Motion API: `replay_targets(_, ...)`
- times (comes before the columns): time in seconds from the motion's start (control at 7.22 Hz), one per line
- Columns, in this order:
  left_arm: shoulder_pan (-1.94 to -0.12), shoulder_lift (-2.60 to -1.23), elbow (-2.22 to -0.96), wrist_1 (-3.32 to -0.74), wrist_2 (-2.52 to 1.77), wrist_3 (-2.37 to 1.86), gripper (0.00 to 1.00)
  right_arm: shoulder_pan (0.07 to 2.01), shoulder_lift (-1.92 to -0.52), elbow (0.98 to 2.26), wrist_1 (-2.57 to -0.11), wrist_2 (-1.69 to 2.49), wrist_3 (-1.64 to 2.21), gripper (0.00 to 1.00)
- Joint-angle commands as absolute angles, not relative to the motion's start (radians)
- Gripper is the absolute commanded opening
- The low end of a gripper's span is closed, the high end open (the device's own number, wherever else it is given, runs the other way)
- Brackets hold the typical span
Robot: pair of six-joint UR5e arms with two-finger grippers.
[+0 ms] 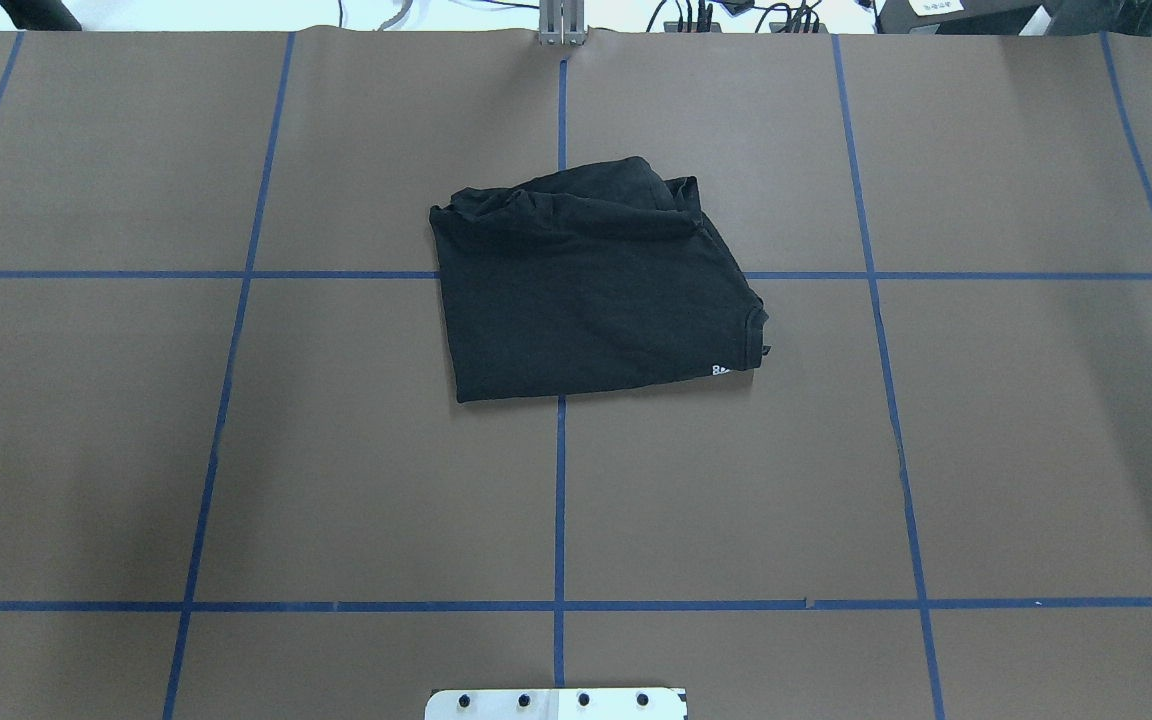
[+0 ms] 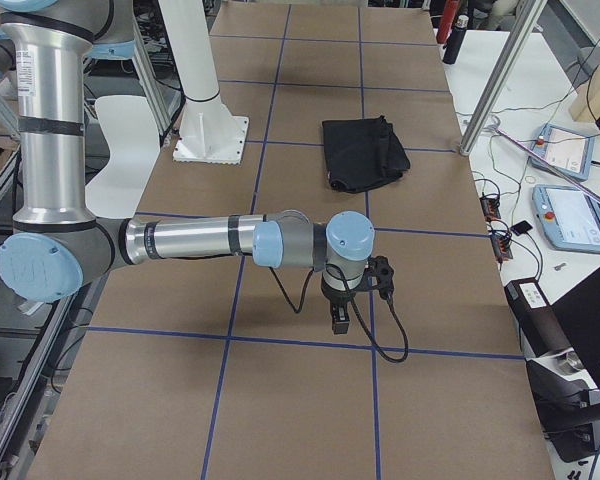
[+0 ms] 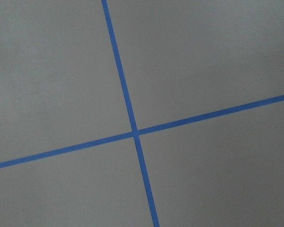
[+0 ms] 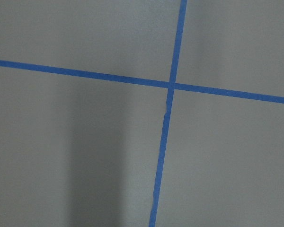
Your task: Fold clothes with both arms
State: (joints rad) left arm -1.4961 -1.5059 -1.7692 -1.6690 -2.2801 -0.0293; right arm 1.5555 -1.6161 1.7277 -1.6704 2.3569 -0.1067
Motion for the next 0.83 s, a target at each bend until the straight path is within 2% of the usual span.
replay_targets(0.0,-1.494,-1.511,-1.779,-1.683,-2.283,-0.028,1.0,1.555,-1.623,1.729,-1.672,2.352,-0.109,1.0)
replay_targets(0.69,-1.496,-1.509,-1.782,-1.683,-2.284,-0.032,1.0,1.508,-1.631,1.763,-1.686,2.266,-0.121,1.0)
